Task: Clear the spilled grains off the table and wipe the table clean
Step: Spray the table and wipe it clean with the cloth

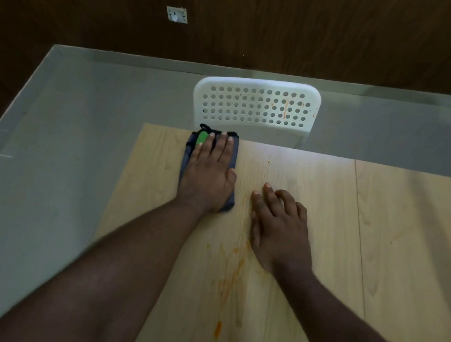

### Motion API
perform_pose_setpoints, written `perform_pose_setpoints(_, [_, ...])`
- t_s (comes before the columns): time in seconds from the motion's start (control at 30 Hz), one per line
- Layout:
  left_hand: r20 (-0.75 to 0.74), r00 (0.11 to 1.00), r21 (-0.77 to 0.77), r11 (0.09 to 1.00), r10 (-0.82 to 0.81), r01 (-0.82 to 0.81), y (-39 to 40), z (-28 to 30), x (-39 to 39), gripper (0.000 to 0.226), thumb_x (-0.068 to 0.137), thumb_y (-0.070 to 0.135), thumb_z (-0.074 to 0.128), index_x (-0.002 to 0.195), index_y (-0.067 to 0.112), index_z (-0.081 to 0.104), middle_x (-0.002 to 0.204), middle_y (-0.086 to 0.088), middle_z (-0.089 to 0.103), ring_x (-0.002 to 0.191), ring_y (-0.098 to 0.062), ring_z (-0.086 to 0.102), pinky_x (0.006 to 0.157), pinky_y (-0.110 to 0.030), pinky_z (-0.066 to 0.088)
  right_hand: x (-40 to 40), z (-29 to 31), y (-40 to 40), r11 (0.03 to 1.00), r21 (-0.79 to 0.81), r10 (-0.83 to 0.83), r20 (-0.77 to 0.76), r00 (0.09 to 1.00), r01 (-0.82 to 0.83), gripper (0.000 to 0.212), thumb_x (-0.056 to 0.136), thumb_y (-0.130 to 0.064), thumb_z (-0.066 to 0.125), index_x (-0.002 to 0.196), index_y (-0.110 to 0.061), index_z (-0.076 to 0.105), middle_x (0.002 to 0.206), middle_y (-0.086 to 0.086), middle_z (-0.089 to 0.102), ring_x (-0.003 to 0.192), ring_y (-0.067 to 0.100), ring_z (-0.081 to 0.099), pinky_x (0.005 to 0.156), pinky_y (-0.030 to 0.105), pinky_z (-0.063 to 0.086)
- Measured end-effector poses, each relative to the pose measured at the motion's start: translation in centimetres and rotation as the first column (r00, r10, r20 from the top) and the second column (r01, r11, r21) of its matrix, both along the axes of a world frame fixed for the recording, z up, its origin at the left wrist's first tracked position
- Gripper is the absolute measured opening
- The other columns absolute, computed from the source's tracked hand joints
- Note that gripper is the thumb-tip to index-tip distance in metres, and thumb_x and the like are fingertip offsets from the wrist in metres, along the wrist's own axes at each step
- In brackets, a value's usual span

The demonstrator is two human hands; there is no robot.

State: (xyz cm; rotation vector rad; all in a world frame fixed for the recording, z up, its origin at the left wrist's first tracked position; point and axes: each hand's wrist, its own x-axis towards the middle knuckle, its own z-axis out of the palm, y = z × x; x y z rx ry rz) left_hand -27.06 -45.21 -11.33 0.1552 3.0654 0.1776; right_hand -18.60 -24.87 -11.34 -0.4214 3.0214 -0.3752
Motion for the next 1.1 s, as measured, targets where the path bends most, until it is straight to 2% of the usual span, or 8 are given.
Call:
perform_pose_setpoints(0.17, [-0.003, 0.996, 0.029, 0.995, -0.093, 0.093, 3.5, 0.4, 2.7, 0.074, 0.103, 0.043, 0.015, 0.168, 0.014, -0.002, 0.177, -0.007, 0.0, 0.163, -0.027, -0.003, 0.132, -0.047, 0.004, 0.3, 0.9, -0.3, 0.998, 0.003, -0.057, -0.038, 0.998, 0.057, 0.059, 0.104, -0.041, 0.032, 0.154, -0.018, 0.052, 0.161, 0.006, 0.048, 0.152, 0.027, 0.034, 0.121, 0.048, 0.03])
perform_pose_setpoints(0.3, [0.024, 0.988, 0.076, 0.986, -0.153, 0.151, 3.3, 0.5, 8.1, 0.072, 0.105, 0.043, 0.014, 0.168, 0.016, -0.007, 0.177, -0.004, -0.01, 0.162, -0.021, -0.011, 0.132, -0.045, 0.003, 0.2, 1.0, -0.3, 0.997, 0.021, -0.073, -0.02, 0.997, 0.073, 0.061, 0.101, -0.039, 0.034, 0.153, -0.015, 0.053, 0.161, 0.007, 0.049, 0.152, 0.029, 0.036, 0.12, 0.051, 0.032])
perform_pose_setpoints(0.4, [0.045, 0.99, 0.085, 0.988, -0.136, 0.132, 0.5, 0.1, 10.0, 0.072, 0.104, 0.044, 0.012, 0.168, 0.019, -0.009, 0.176, 0.0, -0.014, 0.162, -0.018, -0.015, 0.132, -0.044, 0.003, 0.4, 1.0, -0.3, 0.997, 0.027, -0.065, -0.022, 0.998, 0.066, 0.058, 0.102, -0.038, 0.039, 0.154, -0.015, 0.052, 0.161, 0.008, 0.048, 0.152, 0.03, 0.036, 0.121, 0.053, 0.033])
perform_pose_setpoints(0.5, [0.017, 0.997, 0.049, 0.996, -0.081, 0.08, -1.6, -0.2, 8.5, 0.073, 0.103, 0.045, 0.012, 0.169, 0.018, -0.003, 0.177, -0.001, -0.007, 0.163, -0.019, -0.008, 0.132, -0.045, 0.005, 0.3, 0.9, -0.1, 0.999, 0.011, -0.05, -0.025, 0.998, 0.051, 0.056, 0.104, -0.037, 0.042, 0.156, -0.016, 0.049, 0.164, 0.007, 0.045, 0.154, 0.029, 0.032, 0.124, 0.051, 0.027])
perform_pose_setpoints(0.6, [0.004, 1.0, 0.019, 1.0, 0.006, -0.006, -1.5, -0.2, 6.0, 0.075, 0.101, 0.045, 0.011, 0.169, 0.015, 0.003, 0.177, -0.004, 0.002, 0.163, -0.025, 0.0, 0.132, -0.045, 0.004, 0.4, 0.5, 0.1, 0.999, -0.007, -0.042, -0.03, 0.999, 0.042, 0.054, 0.107, -0.035, 0.046, 0.158, -0.017, 0.046, 0.165, 0.005, 0.042, 0.156, 0.027, 0.028, 0.126, 0.05, 0.023])
perform_pose_setpoints(0.7, [0.004, 1.0, -0.001, 1.0, 0.005, -0.005, 0.2, -0.2, 6.4, 0.076, 0.099, 0.044, 0.009, 0.169, 0.014, 0.002, 0.177, -0.006, 0.003, 0.163, -0.027, 0.001, 0.132, -0.046, 0.004, 0.5, 0.8, 0.1, 0.998, -0.035, -0.055, -0.05, 0.997, 0.054, 0.053, 0.107, -0.033, 0.046, 0.158, -0.017, 0.047, 0.165, 0.005, 0.043, 0.156, 0.026, 0.028, 0.127, 0.049, 0.021])
perform_pose_setpoints(0.9, [-0.021, 0.997, 0.049, 0.996, -0.074, 0.075, 4.1, -0.3, 15.4, 0.073, 0.103, 0.044, 0.015, 0.169, 0.015, -0.001, 0.177, -0.005, -0.002, 0.163, -0.026, -0.003, 0.132, -0.046, 0.004, 1.6, 1.1, 0.2, 0.995, -0.074, -0.08, -0.087, 0.993, 0.073, 0.048, 0.105, -0.026, 0.049, 0.15, -0.01, 0.056, 0.157, 0.011, 0.053, 0.152, 0.027, 0.038, 0.125, 0.045, 0.026])
perform_pose_setpoints(1.1, [0.045, 0.999, 0.067, 0.998, -0.017, 0.014, 0.6, 0.1, 24.1, 0.073, 0.103, 0.044, 0.014, 0.168, 0.019, -0.006, 0.176, 0.001, -0.013, 0.162, -0.018, -0.012, 0.132, -0.042, -0.001, 8.3, 1.0, 2.4, 1.0, -0.03, -0.001, -0.017, 1.0, 0.0, 0.053, 0.105, -0.034, 0.047, 0.153, -0.012, 0.053, 0.16, 0.01, 0.05, 0.154, 0.027, 0.036, 0.127, 0.044, 0.024])
